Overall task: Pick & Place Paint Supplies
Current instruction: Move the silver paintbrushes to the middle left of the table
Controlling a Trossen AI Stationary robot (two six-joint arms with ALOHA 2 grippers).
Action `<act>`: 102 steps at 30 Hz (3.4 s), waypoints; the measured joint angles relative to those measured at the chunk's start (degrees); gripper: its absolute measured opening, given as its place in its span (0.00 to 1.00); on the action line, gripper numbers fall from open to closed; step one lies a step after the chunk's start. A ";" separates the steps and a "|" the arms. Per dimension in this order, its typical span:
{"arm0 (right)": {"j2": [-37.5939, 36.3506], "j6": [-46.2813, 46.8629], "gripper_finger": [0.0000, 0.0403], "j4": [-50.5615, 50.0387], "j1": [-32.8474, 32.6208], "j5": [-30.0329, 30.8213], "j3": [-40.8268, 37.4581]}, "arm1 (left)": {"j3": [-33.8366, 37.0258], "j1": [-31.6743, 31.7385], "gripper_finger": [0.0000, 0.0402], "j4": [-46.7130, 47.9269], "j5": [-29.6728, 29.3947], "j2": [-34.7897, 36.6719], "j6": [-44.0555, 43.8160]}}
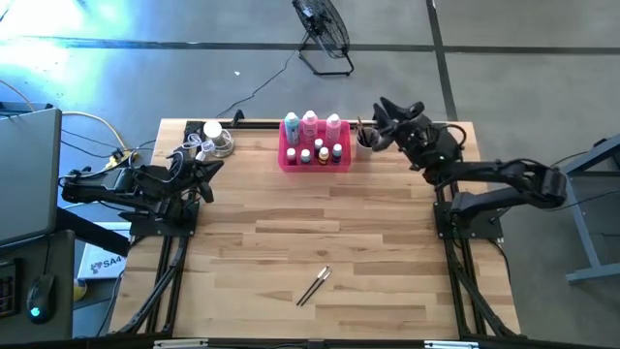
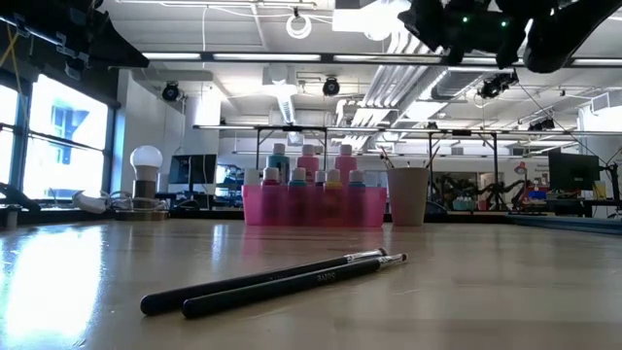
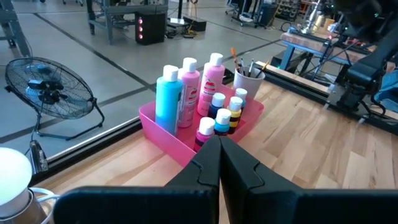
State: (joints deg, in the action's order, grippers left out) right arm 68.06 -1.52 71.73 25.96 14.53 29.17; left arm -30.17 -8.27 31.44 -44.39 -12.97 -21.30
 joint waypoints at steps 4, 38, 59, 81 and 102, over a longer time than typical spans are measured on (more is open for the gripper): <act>-0.54 7.62 0.30 0.11 -1.54 -8.59 0.00 | 0.00 0.00 0.00 0.00 -0.14 0.00 0.56; -0.47 17.77 0.23 7.47 -26.85 -0.80 0.02 | 0.00 0.00 0.00 -1.31 3.40 -0.02 1.53; -0.47 18.23 0.23 8.03 -27.07 0.32 0.02 | 0.00 0.00 0.00 -1.31 3.42 -0.02 1.53; -0.47 16.29 0.23 7.78 -27.41 6.36 0.02 | 0.00 0.00 0.00 -1.31 3.44 -0.02 1.53; -0.45 16.24 0.23 6.50 -26.56 6.35 0.02 | 0.00 0.00 0.00 -1.31 3.44 -0.02 1.53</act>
State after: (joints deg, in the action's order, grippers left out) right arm 67.61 14.72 78.24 -0.60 20.88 29.19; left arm -30.17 -8.27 30.13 -40.96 -12.99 -19.77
